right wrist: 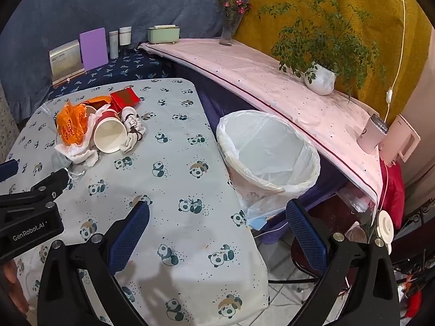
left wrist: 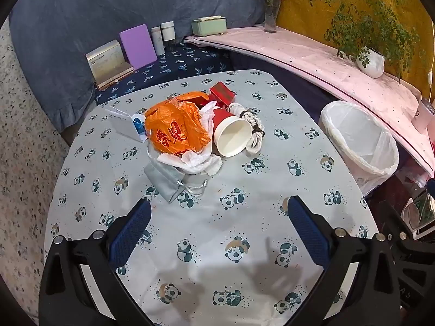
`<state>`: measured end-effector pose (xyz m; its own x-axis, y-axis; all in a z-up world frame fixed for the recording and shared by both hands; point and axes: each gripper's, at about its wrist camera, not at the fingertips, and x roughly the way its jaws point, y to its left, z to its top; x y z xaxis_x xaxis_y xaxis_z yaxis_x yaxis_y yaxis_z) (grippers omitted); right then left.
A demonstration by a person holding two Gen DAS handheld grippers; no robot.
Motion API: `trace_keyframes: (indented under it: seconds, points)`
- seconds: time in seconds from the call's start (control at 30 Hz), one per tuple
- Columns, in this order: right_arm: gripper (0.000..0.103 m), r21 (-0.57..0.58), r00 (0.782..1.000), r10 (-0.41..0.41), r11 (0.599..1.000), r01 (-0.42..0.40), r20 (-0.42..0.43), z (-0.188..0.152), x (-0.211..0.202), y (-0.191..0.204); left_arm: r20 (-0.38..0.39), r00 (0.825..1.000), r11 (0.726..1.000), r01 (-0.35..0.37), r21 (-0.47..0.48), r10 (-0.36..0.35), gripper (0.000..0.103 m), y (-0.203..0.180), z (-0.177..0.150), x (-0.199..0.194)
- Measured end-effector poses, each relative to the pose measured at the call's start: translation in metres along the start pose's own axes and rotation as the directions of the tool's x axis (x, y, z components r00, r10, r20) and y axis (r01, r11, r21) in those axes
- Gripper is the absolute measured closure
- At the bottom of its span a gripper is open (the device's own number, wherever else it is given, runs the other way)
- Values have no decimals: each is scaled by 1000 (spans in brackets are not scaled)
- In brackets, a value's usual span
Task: Collect trash
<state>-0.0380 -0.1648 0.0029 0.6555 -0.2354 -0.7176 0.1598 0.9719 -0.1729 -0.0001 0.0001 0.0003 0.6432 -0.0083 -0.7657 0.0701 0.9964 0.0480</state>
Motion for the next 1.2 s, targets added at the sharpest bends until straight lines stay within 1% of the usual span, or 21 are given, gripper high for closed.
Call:
trace_keyframes:
  seconds: [0.03, 0.1, 0.13, 0.67, 1.2]
  points:
    - [7, -3, 1000, -2, 1000, 2, -8, 0, 1, 0, 16, 1000, 1000, 0, 3, 0, 7, 0, -1, -1]
    - [7, -1, 1000, -1, 1000, 1, -2, 1, 0, 1, 14, 1000, 1000, -3, 6, 3, 7, -1, -1, -2]
    - [7, -1, 1000, -2, 1000, 2, -2, 1, 0, 1, 13, 1000, 1000, -7, 5, 7, 7, 8, -3, -1]
    - [7, -5, 1000, 0, 1000, 0, -5, 3, 0, 2, -14, 1000, 1000, -26, 3, 26, 7, 4, -2, 7]
    - [7, -4, 1000, -12, 1000, 12, -7, 3, 0, 2, -13, 1000, 1000, -21, -1, 21, 7, 6, -2, 7]
